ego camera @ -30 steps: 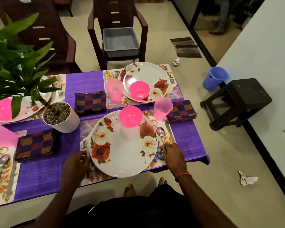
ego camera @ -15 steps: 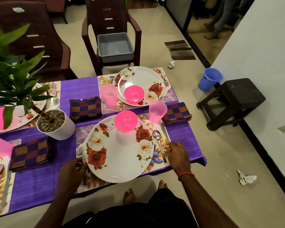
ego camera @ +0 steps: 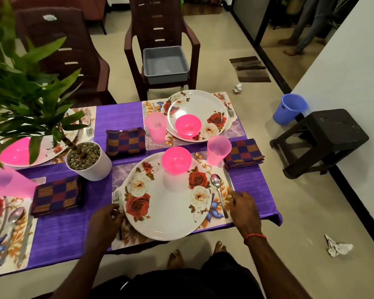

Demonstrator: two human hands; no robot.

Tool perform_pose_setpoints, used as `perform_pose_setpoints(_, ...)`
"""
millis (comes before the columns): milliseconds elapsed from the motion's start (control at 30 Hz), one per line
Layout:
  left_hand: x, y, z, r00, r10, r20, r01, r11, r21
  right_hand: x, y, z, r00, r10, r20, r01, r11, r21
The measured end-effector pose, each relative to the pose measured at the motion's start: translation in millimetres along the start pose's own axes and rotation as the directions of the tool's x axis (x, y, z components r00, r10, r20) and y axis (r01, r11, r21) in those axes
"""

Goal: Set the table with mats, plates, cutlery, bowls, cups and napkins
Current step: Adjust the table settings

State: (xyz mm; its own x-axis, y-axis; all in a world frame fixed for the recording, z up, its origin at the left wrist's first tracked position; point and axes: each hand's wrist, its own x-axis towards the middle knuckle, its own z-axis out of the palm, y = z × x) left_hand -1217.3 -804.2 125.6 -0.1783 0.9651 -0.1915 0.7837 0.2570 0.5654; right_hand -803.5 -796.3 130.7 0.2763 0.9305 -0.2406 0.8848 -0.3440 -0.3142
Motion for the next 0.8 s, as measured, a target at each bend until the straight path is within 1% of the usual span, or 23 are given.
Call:
perform_pose_setpoints(67,-0.6,2.6,-0.6,0.999,0.022,-0.044,-0.021,1.0,0.008,-4.5,-9.0,-0.9,0.999,-0.039,-0.021,0.04,0.998,0.044)
perform_pose_setpoints(133,-0.3,3.7,-1.6,0.996,0.023,-0.087,-0.024,1.0,-0.002,-10.3,-21.5,3.0,0.998,-0.051,-0.033,0.056,0.985,0.161)
perform_pose_setpoints(167,-0.3,3.4,-2.1,0.995,0.011,-0.099,-0.012,1.0,-0.008,-13.3,-27.7,7.0,0.999,-0.037,-0.023,0.041,0.971,0.234)
perform_pose_setpoints(267,-0.8,4.6,-0.9,0.994,-0.042,-0.103,0.039,0.999,-0.033,-19.9,-44.2,21.7,0.997,0.003,0.075,-0.035,0.905,0.423)
perform_pose_setpoints(333,-1.7,8.8,1.8,0.995,-0.079,-0.067,0.076,0.996,-0.052,-23.2,-53.8,29.0,0.991,0.007,0.132,-0.071,0.872,0.485)
perform_pose_setpoints(500,-3.7,15.3,6.6,0.995,-0.103,0.008,0.103,0.991,-0.087,-28.1,-60.1,39.3,0.987,0.033,0.16,-0.119,0.816,0.566)
perform_pose_setpoints(600,-1.2,14.4,7.0,0.993,-0.119,0.011,0.12,0.988,-0.095,-32.7,-58.6,43.8,0.983,0.043,0.176,-0.14,0.797,0.588)
perform_pose_setpoints(800,0.4,10.6,7.9,0.991,-0.135,0.018,0.136,0.985,-0.11,-36.7,-58.8,43.9,0.982,0.05,0.183,-0.151,0.791,0.592)
